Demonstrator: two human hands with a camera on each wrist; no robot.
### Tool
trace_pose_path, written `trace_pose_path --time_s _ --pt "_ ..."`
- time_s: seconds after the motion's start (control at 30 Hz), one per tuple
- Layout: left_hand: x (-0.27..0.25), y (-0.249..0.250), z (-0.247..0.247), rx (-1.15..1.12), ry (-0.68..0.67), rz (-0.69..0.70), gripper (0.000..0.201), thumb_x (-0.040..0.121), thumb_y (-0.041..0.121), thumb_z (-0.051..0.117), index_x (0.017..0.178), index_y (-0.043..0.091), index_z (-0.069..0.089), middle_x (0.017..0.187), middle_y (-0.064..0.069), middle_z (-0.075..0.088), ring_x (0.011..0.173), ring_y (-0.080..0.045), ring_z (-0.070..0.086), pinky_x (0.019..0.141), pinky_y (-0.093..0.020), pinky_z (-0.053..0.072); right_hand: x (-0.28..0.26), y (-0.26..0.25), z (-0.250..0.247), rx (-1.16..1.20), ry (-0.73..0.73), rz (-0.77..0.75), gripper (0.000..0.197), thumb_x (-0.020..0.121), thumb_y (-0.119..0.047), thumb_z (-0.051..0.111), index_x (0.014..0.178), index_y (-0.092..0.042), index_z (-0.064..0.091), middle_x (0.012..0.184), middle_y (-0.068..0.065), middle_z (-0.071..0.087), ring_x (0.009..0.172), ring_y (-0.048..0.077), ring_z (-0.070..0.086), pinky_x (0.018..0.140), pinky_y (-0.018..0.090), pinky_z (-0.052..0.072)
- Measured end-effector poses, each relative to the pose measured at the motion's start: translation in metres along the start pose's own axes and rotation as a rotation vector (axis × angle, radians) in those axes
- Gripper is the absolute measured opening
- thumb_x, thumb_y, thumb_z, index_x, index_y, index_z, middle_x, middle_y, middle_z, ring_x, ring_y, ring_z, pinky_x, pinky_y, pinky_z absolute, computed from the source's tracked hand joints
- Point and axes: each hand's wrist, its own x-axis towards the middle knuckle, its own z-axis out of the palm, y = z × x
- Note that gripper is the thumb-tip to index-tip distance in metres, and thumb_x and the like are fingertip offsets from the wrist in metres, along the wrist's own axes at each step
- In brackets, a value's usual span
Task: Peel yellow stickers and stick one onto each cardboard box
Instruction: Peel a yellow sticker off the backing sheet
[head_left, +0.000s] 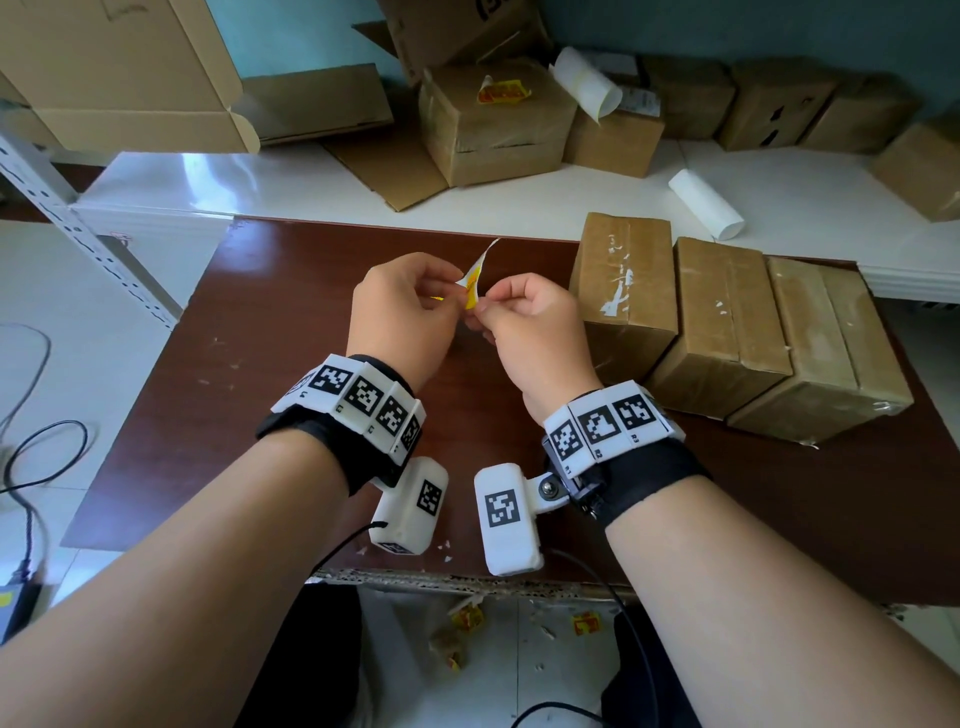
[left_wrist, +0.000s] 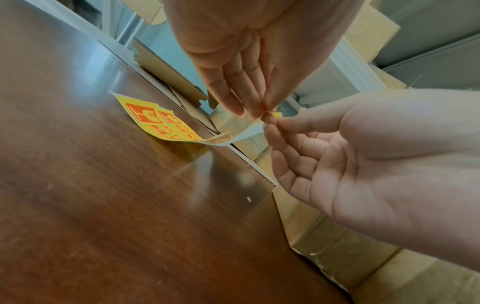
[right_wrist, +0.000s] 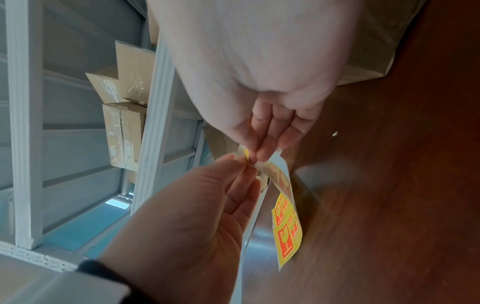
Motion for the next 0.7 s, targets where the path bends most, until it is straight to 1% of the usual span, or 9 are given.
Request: trace_pose_path --time_s 0.1,0.17,0.23,0.3,0.37,0.43,0.53,0.63,0.7 --pt "0.0005 -0.0018 -0.0019 -0.005 -0.015 -0.002 0.023 0.09 0.013 0.075 0.088 0.035 0.07 0.077 0.013 0.074 0.061 0.006 0.064 0.064 -0.016 0.05 -0.0019 -0.0017 0.0007 0.025 -0.003 0.006 0.016 0.094 0.005 0.071 0.091 -0.01 0.066 0.09 0.02 0.08 0.075 0.014 0.078 0.074 0.025 0.061" --pt "0.0005 -0.0026 -0.0035 -0.01 -0.023 -0.004 0.02 0.091 0.013 0.074 0.091 0.032 0.073 0.077 0.012 0.074 0.062 0.007 0.065 0.064 -0.015 0.051 -0.0022 -0.0019 0.0012 0.035 0.003 0.011 0.017 0.091 0.004 0.074 0.092 -0.01 0.067 0.09 0.018 0.081 0.075 0.015 0.079 0.074 0.026 0.062" --pt "0.0009 -0.0024 -0.0048 -0.022 -0.028 0.001 0.017 0.091 0.014 0.075 0.093 0.03 0.074 0.08 0.01 0.075 0.068 0.003 0.068 0.066 -0.016 0.053 -0.0025 -0.0029 0.0005 0.048 0.008 0.015 0.017 0.09 0.003 0.077 0.094 -0.011 0.068 0.089 0.014 0.082 0.078 0.016 0.08 0.077 0.029 0.064" --pt "0.0017 -0.0021 -0.0049 -0.04 -0.026 0.017 0.016 0.092 0.015 0.075 0.093 0.03 0.074 0.084 0.007 0.076 0.077 -0.006 0.072 0.071 -0.02 0.056 -0.0034 -0.0043 -0.0005 0.074 0.004 0.014 0.013 0.091 0.002 0.077 0.098 -0.008 0.072 0.09 0.014 0.082 0.078 0.015 0.08 0.078 0.028 0.064" --pt "0.0018 -0.0025 -0.0036 -0.033 -0.035 0.044 0.018 0.094 0.014 0.073 0.093 0.032 0.074 0.086 0.008 0.075 0.081 -0.006 0.072 0.072 -0.017 0.054 -0.0042 -0.0046 -0.0013 0.076 -0.006 -0.001 0.011 0.093 0.002 0.075 0.102 -0.004 0.077 0.092 0.015 0.082 0.079 0.013 0.079 0.079 0.026 0.063" --pt "0.0008 -0.0028 -0.0019 -0.008 -0.048 0.068 0.022 0.096 0.012 0.069 0.093 0.033 0.075 0.087 0.009 0.075 0.083 -0.006 0.071 0.072 -0.016 0.051 -0.0046 -0.0032 -0.0011 0.054 -0.008 -0.018 0.013 0.094 0.0 0.075 0.103 -0.009 0.08 0.092 0.012 0.083 0.083 0.014 0.08 0.084 0.028 0.065" --pt "-0.0006 -0.0024 -0.0005 -0.008 -0.051 0.078 0.024 0.097 0.01 0.065 0.094 0.032 0.076 0.086 0.007 0.075 0.082 -0.01 0.071 0.073 -0.023 0.054 -0.0043 -0.0013 -0.0006 0.046 -0.007 -0.027 0.016 0.094 -0.002 0.075 0.101 -0.016 0.081 0.095 0.01 0.083 0.094 0.021 0.081 0.093 0.037 0.066" --pt "-0.0008 -0.0012 -0.0019 -0.006 -0.045 0.094 0.025 0.098 0.008 0.064 0.095 0.03 0.075 0.086 0.009 0.073 0.078 -0.004 0.067 0.07 -0.013 0.049 -0.004 -0.0009 0.0 0.063 -0.024 -0.022 0.019 0.096 -0.004 0.075 0.102 -0.021 0.079 0.097 0.007 0.084 0.096 0.02 0.081 0.098 0.041 0.065" --pt "-0.0007 -0.0007 -0.0029 -0.001 -0.04 0.103 0.024 0.098 0.008 0.064 0.095 0.029 0.075 0.087 0.009 0.073 0.078 -0.002 0.066 0.068 -0.009 0.046 -0.0039 -0.0014 0.0001 0.08 -0.034 -0.017 0.019 0.096 -0.003 0.076 0.104 -0.02 0.078 0.098 0.008 0.084 0.093 0.016 0.08 0.099 0.041 0.064"
